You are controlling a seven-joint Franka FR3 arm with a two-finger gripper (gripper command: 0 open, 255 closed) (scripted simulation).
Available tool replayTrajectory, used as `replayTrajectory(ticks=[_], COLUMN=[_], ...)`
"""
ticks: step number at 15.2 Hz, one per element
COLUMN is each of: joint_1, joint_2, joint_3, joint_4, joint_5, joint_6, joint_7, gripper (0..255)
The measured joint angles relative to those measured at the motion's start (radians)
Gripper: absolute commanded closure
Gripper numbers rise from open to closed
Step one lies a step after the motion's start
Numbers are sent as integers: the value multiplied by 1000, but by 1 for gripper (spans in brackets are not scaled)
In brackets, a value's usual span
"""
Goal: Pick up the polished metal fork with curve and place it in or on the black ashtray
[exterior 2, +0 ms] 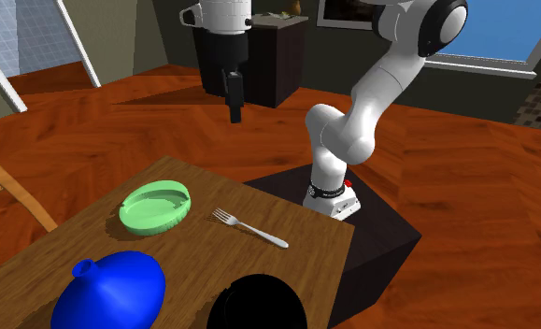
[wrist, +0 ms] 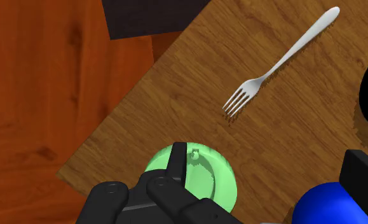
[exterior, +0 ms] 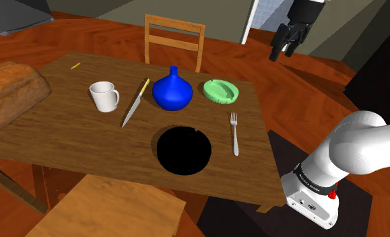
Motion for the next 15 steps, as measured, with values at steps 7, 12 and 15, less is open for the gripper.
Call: replayTrajectory(ticks=[7, 12, 15], joint_1=[-41, -75, -95], joint_2=[-33, -8, 36], joint_3=[63, 141, 190], joint_4=[-186, -327, -399], joint_5=[42, 93, 123], joint_6=[159, 333, 452], joint_7=[176, 357, 464], gripper=[0, 0, 0])
